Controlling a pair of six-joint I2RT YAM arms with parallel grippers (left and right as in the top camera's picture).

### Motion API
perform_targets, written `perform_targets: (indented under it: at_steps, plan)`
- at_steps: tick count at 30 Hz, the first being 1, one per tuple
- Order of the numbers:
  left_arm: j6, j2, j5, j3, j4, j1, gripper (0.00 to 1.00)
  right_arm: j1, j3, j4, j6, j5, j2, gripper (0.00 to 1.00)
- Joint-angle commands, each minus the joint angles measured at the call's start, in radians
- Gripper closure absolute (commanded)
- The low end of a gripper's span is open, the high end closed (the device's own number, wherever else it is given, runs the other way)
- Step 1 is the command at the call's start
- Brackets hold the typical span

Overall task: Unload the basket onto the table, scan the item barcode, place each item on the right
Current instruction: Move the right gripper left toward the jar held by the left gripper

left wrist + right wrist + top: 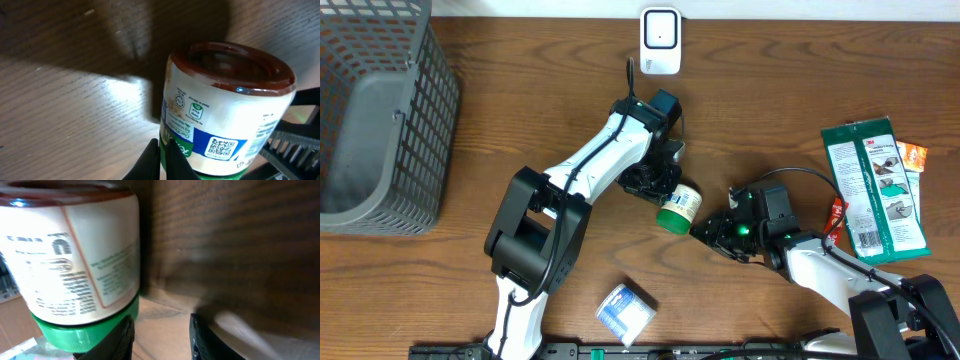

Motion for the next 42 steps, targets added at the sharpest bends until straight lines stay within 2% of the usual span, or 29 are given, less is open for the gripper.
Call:
perform_targets:
  at_steps: [1,9,14,22,26,29,35,42]
  plan:
    - [-0.005,0.004,0.044,-0.002,-0.019,-0.013,0.92,0.007,-0.006,0.014,0.014,0.014,0.005,0.67]
    - [-0.005,0.004,0.047,-0.002,-0.077,-0.017,0.92,0.005,-0.005,0.037,0.009,0.014,0.005,0.67]
    - [-0.005,0.004,0.047,-0.002,-0.112,-0.017,0.92,-0.019,-0.005,0.034,-0.047,0.012,0.005,0.66]
    - [-0.005,0.004,0.051,-0.002,-0.125,-0.017,0.92,-0.093,-0.005,0.033,-0.148,-0.063,0.005,0.48]
    - [-0.005,0.004,0.04,-0.002,-0.118,-0.017,0.92,-0.15,-0.005,0.033,-0.156,-0.132,0.005,0.46]
    - [-0.005,0.004,-0.021,-0.002,-0.098,-0.017,0.92,-0.172,-0.005,0.033,-0.18,-0.191,0.005,0.46]
    - [-0.005,0.004,-0.079,-0.002,-0.061,-0.017,0.92,-0.173,-0.005,0.011,-0.208,-0.197,0.005,0.44]
    - [-0.005,0.004,-0.091,-0.002,-0.062,-0.017,0.92,-0.174,-0.004,-0.031,-0.295,-0.196,0.005,0.32]
